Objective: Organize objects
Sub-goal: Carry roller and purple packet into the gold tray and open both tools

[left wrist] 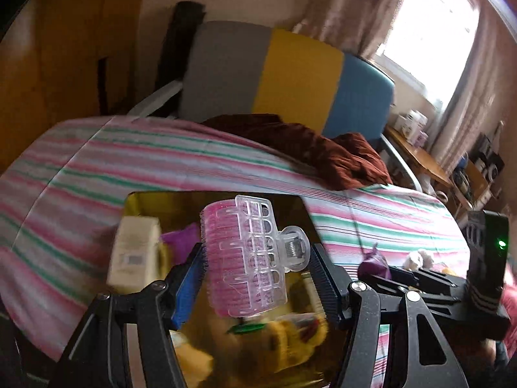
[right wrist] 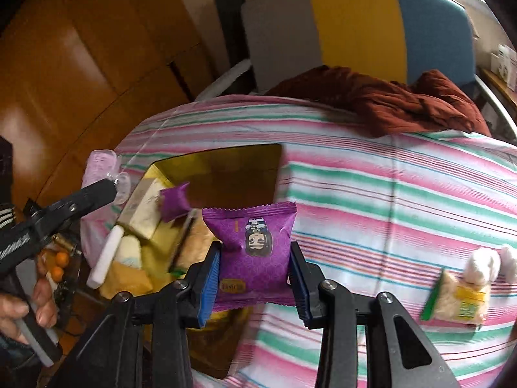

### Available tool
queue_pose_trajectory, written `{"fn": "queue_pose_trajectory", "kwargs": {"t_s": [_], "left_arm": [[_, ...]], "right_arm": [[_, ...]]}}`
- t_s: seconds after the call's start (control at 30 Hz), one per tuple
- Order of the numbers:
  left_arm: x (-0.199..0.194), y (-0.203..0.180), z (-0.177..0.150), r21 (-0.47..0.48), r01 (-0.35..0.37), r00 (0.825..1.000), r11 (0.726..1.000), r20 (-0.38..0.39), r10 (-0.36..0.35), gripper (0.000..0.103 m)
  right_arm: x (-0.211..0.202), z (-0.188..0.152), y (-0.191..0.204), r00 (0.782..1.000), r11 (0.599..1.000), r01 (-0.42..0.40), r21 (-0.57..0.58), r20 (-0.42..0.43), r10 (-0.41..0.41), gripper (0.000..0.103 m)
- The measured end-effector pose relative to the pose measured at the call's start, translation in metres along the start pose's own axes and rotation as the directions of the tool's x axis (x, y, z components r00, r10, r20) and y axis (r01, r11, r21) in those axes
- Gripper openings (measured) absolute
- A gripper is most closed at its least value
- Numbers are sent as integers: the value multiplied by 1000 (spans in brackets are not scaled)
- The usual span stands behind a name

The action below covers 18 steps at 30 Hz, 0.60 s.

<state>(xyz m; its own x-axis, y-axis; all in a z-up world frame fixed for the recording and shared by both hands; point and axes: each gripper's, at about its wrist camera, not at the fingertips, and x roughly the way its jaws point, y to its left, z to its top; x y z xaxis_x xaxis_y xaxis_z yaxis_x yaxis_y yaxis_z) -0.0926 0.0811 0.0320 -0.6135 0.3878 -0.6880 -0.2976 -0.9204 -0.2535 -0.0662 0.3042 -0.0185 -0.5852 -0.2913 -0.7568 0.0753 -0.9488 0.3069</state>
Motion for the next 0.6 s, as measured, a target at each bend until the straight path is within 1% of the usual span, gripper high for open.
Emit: {"fn": "queue_pose_trajectory", "kwargs": {"t_s": [0.13,0.3,0.43,0.6], "left_arm": [[-2,28,-8,-46,-11,1000,999,-10,11,64],[4,42,-11,-74,2,1000,997,-25,-4,64],[14,38,-5,-62,18,999,998,-39,-21,64],[33,25,14,-29,23,999,999,-38,-24,66]], "right_arm": [[10,0,20,1000,1000,-14,-19,-12,14,39],[22,3,33,999,999,-1,-36,-37,0,39],[28,9,38,999,999,17,-41,-44,-18,39],[39,25,39,998,998,49,-46,-42,-51,39]]}}
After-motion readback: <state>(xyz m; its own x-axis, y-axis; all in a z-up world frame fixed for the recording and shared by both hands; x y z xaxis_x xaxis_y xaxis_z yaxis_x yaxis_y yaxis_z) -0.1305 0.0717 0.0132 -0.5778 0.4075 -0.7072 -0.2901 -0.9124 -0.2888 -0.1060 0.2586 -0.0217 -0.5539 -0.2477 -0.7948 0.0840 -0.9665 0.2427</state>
